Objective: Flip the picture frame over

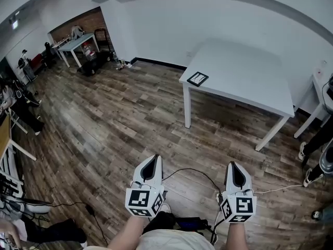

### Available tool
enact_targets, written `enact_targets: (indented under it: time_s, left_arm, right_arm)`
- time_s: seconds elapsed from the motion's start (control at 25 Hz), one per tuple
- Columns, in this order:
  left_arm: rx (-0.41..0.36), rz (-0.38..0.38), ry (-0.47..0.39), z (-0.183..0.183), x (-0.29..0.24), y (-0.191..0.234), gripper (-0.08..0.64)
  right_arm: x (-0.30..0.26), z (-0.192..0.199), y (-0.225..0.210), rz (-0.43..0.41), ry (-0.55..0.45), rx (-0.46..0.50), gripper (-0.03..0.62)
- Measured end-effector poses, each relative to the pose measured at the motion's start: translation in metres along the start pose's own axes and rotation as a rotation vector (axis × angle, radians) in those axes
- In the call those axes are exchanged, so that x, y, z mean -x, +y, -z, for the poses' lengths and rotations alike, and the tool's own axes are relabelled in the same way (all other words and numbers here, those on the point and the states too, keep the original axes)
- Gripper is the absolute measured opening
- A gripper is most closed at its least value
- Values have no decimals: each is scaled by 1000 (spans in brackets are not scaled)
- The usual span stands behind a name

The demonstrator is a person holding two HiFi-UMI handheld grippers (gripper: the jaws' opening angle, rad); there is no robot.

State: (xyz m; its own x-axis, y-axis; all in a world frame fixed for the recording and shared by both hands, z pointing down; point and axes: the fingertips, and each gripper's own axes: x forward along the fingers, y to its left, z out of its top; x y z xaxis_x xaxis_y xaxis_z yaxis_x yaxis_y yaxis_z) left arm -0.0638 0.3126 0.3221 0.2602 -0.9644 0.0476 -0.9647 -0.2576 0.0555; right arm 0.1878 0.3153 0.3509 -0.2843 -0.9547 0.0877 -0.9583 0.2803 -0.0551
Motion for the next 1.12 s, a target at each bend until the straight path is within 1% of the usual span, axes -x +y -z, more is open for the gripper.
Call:
enact_targets:
  time_s: [0.2, 0.48, 0.92, 1.12]
  left_arm:
    - [5, 10, -4, 1, -18, 9, 0]
    - [24, 31, -9, -1, -64, 41, 0]
    - [48, 106, -14, -10, -135, 102, 0]
    - [47, 136, -16, -13, -166, 126, 0]
  right_arm:
    - [-19, 3, 0, 6, 8, 3, 26]
    - [-69, -1, 5, 29, 22, 25, 26]
    - [-154, -17, 35, 81, 44, 61, 26]
    - [-188, -21, 45, 106, 51, 71, 26]
